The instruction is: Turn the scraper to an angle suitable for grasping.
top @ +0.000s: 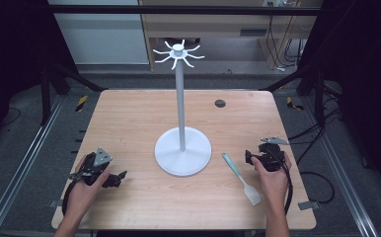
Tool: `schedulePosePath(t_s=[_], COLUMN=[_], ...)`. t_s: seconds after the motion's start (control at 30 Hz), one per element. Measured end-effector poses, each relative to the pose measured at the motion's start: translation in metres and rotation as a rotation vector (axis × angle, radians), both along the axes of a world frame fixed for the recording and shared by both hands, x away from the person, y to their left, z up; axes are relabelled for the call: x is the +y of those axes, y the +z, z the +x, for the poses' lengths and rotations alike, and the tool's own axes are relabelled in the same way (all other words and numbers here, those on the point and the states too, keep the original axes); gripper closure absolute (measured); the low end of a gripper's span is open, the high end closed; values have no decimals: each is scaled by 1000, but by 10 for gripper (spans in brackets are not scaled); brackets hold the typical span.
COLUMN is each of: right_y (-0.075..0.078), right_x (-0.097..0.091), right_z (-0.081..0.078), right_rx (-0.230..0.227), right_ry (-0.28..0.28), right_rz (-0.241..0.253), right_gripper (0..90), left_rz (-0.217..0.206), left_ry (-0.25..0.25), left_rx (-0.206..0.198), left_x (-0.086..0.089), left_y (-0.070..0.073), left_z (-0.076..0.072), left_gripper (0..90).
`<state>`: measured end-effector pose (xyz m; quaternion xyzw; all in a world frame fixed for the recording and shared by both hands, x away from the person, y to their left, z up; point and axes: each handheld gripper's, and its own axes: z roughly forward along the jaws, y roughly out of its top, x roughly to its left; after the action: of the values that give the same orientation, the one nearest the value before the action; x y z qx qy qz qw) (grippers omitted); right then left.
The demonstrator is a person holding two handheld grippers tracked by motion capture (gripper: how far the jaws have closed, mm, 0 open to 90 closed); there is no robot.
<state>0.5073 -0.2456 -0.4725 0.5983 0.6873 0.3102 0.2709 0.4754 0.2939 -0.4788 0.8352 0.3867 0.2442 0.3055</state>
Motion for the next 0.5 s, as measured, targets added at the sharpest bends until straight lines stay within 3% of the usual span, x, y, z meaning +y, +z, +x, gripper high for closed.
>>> schedulePosePath(t_s=[0.1,0.2,0.5], right_y=[2,3,14], right_x=[3,6,38], right_z=[-1,-2,-3], right_rx=[2,-2,-2], right_ry=[21,37,101], right_rz=[-3,-14,-93], right_gripper=[313,353,545], left_rz=[-1,1,-1], left_ry=[3,5,7], left_rx=[-3,-5,-3], left_x=[1,2,2], left_y=[0,1,1], left_z=[-1,-1,-1], left_gripper=[31,31,31])
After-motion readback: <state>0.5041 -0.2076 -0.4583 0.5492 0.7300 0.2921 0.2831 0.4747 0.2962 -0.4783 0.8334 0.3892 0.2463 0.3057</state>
